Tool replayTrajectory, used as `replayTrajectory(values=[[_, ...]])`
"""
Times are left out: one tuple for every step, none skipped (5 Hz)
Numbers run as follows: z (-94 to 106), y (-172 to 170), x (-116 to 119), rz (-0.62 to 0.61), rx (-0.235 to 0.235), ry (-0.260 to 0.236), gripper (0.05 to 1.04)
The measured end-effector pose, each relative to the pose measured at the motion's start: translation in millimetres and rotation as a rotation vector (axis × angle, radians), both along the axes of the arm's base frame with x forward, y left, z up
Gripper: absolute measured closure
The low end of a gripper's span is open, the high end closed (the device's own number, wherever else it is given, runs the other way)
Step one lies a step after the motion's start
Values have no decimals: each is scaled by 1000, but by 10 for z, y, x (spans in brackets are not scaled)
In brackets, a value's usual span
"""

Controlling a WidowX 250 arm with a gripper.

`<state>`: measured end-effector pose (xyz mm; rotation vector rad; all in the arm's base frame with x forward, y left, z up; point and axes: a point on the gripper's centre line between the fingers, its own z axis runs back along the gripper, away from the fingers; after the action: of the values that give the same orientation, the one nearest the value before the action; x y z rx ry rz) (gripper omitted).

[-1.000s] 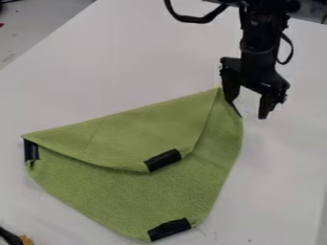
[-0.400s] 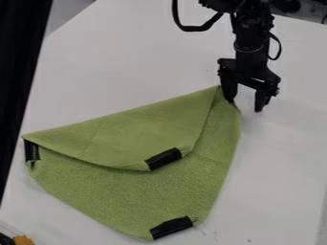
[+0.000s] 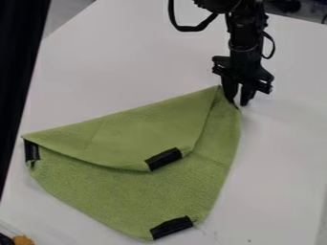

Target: Fold the cloth from top to bottom

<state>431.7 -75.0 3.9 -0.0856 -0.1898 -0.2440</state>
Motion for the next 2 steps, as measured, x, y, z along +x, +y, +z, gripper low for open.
replayTrajectory(values=[[18,62,-151,30,31,21,919],[23,59,-275,52,58,34,1019]])
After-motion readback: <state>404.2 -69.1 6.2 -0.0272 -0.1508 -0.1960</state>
